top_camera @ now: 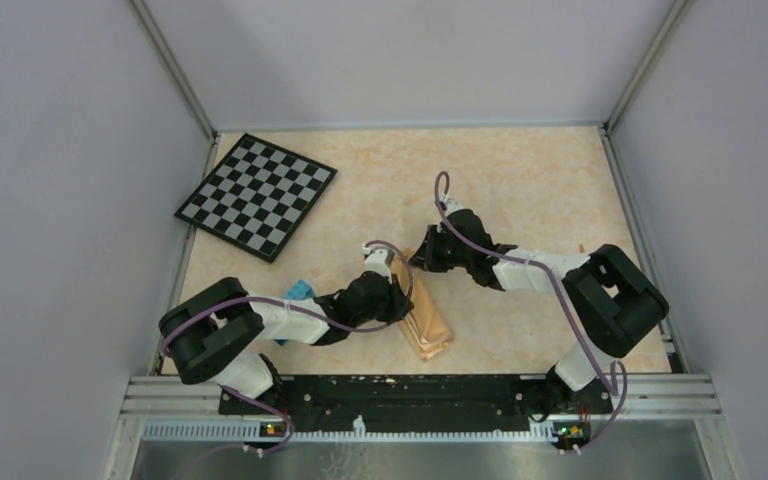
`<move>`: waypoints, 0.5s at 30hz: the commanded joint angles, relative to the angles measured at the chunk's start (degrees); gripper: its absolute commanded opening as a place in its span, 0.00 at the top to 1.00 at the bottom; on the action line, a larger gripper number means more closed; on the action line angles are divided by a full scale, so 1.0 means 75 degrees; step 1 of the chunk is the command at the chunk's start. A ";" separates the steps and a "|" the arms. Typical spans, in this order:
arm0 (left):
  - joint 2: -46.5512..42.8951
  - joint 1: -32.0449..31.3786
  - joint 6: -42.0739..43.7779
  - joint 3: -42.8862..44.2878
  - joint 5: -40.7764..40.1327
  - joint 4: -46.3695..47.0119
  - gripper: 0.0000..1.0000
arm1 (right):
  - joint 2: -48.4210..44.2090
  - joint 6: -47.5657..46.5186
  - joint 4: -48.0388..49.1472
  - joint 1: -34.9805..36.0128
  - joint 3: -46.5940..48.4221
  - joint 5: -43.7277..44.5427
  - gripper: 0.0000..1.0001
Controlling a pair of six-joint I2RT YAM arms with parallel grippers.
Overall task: Fold the napkin into a case and place the utensils inside
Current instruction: Pick up the top corner of the smaller rectangle folded napkin.
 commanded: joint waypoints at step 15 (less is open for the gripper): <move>-0.1820 0.2202 0.0431 0.1419 0.0173 -0.3287 0.45 | 0.0035 -0.0070 0.0484 0.0000 0.0389 -0.0274 1.00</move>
